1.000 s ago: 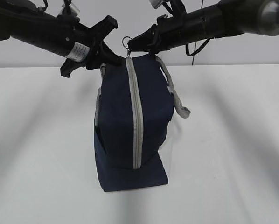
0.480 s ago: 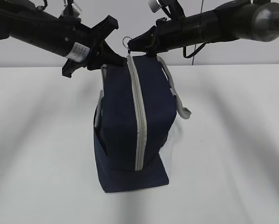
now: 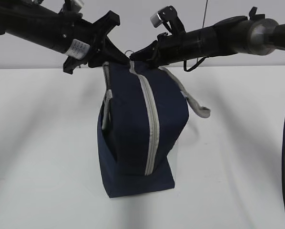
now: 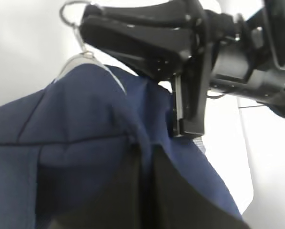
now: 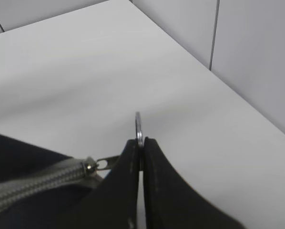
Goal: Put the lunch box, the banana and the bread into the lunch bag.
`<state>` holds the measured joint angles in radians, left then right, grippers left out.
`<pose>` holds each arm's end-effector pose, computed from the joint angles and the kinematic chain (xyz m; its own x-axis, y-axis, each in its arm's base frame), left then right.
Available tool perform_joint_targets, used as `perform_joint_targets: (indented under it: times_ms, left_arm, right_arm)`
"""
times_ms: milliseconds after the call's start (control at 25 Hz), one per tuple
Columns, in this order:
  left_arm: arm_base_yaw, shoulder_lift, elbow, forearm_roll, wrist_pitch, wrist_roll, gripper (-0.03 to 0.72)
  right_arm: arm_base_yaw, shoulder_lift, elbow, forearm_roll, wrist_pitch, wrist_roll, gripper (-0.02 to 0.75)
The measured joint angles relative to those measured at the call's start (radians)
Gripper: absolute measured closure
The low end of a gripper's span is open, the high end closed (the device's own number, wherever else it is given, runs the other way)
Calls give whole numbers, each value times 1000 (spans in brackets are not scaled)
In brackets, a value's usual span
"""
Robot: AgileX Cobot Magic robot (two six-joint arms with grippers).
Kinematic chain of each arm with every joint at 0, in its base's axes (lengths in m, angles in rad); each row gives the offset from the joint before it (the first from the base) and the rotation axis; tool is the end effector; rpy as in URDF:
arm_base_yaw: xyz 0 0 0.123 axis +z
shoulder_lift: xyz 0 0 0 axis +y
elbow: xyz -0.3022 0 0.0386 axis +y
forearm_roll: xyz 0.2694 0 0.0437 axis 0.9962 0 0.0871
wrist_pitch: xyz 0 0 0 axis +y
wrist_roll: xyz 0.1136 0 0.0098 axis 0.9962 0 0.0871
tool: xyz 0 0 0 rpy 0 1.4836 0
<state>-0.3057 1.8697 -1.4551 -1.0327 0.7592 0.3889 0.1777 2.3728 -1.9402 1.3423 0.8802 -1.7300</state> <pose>0.4139 -0.2014 0.2672 -0.8955 -0.1180 -0.4292 0.2490 0.6664 -0.7028 0.5443 0.1848 0.1888 -0.1427 -0.3528 -0.9247 -0.9058 0.4232 -0.0217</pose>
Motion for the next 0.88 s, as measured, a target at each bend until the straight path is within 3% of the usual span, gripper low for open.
perform_joint_targets:
  times_ms: [680, 880]
  left_arm:
    - [-2, -59, 6, 14, 33, 37, 681]
    - [-2, -60, 6, -25, 44, 110, 682]
  right_arm:
    - [-67, 10, -2, -4, 158, -2, 754]
    - [-67, 9, -2, -84, 139, 45, 754]
